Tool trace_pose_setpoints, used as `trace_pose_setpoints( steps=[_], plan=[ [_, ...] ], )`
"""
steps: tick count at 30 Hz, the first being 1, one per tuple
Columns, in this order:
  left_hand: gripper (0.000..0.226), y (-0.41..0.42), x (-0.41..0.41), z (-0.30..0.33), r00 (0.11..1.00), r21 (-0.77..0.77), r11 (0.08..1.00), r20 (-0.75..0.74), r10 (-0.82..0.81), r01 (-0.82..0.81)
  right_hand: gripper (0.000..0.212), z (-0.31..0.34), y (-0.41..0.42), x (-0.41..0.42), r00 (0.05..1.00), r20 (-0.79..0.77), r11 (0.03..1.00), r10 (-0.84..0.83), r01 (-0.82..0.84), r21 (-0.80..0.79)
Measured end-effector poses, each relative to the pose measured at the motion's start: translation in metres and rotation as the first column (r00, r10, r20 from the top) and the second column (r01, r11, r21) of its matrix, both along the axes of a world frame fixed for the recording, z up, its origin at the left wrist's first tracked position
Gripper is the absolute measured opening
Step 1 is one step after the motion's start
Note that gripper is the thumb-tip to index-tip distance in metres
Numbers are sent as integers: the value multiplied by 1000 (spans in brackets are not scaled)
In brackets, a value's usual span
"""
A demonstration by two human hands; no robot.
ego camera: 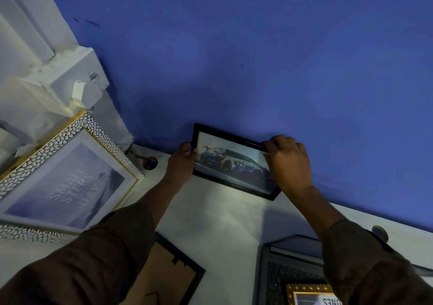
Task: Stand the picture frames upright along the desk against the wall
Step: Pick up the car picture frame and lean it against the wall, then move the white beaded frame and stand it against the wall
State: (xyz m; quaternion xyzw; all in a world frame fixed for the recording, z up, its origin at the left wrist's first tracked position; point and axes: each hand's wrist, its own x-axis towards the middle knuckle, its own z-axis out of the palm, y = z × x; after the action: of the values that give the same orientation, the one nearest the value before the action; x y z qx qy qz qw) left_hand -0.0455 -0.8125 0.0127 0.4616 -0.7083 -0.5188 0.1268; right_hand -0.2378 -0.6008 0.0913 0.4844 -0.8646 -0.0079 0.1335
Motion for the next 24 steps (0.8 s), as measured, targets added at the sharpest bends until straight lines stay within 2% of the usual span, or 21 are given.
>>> trace_pose_setpoints(
  steps=[3,7,9,13,16,19,24],
  plan=[
    [33,2,1,2,1000,13,1000,19,1,-1,40,3,7,-4,999,-24,998,-38,39,44],
    [33,2,2,-1,1000,21,1000,26,-10,9,58,12,12,-6,995,45,987,-90,83,139],
    [33,4,2,0,1000,37,999,23,4,-4,55,16,13,-3,993,57,984,-106,97,149],
    [42,9,8,4,998,57,998,49,32,-35,28,17,10,8,997,64,999,-40,38,30],
    [44,22,27,9,997,82,994,17,71,-72,33,20,7,27,994,113,1000,1,0,-10],
    [42,41,57,16,993,114,987,3,117,-116,39,29,5,52,970,238,997,52,-38,-61],
    [49,75,128,29,960,109,955,-20,279,-275,42,48,7,96,905,401,990,144,-128,-66]
  ],
)
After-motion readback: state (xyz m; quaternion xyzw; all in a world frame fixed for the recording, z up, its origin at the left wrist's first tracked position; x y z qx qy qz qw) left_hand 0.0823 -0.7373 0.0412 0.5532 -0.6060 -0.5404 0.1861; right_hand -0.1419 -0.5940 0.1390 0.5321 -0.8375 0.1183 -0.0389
